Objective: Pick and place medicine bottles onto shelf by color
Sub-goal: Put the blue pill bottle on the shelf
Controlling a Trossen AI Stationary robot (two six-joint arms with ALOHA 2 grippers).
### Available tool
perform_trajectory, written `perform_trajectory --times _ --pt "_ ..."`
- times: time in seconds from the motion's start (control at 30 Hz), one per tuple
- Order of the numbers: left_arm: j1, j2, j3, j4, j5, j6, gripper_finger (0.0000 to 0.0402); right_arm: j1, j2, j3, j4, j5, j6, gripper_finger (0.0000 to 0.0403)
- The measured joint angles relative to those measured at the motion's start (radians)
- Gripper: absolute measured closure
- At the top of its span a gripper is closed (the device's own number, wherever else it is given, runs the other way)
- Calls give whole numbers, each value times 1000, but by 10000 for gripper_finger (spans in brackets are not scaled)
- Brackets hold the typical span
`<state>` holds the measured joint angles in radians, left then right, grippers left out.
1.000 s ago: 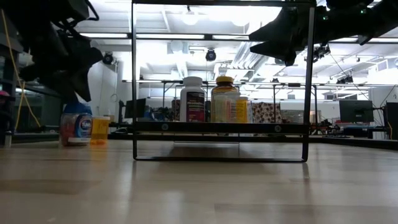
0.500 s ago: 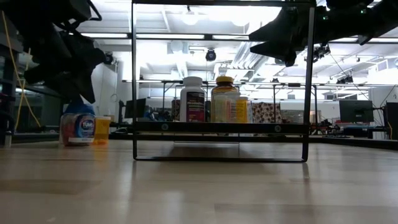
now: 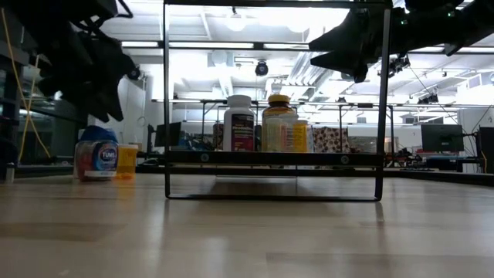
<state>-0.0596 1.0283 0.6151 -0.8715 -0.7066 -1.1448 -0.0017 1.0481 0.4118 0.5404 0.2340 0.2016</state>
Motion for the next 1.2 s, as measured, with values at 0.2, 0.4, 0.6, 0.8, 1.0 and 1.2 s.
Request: perform_trajectory --times 0.2,0.4,0.6,0.8,1.0,1.2 --pt "0 0 12 4 -31 25 220 0 0 0 0 0 0 192" --pt "-1 0 12 3 -18 74 220 0 0 0 0 0 0 192" --pt "-1 0 12 3 -19 75 220 0 0 0 0 0 0 192" --pt "-1 0 12 1 -39 57 192 0 0 0 0 0 0 192" --pt "-1 0 13 1 -30 81 140 0 0 0 0 0 0 192" --pt "-1 0 13 1 44 115 129 0 0 0 0 0 0 192"
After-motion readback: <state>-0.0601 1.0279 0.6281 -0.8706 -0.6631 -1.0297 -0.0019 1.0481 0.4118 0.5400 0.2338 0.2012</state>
